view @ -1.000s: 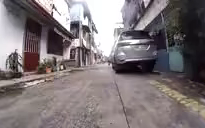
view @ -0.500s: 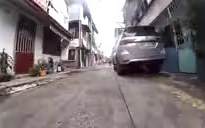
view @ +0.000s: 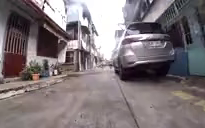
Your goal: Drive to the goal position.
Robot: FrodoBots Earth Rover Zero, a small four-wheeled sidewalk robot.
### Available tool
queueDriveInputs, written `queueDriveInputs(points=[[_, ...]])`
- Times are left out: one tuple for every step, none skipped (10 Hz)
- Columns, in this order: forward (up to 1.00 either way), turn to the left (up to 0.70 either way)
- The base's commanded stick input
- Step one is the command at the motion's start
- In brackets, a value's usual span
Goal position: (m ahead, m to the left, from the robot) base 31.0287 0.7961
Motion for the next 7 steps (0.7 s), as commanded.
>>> queueDriveInputs(points=[[1.0, 0.0], [1.0, 0.0], [1.0, 0.0], [1.0, 0.0], [1.0, 0.0], [1.0, 0.0], [1.0, 0.0]])
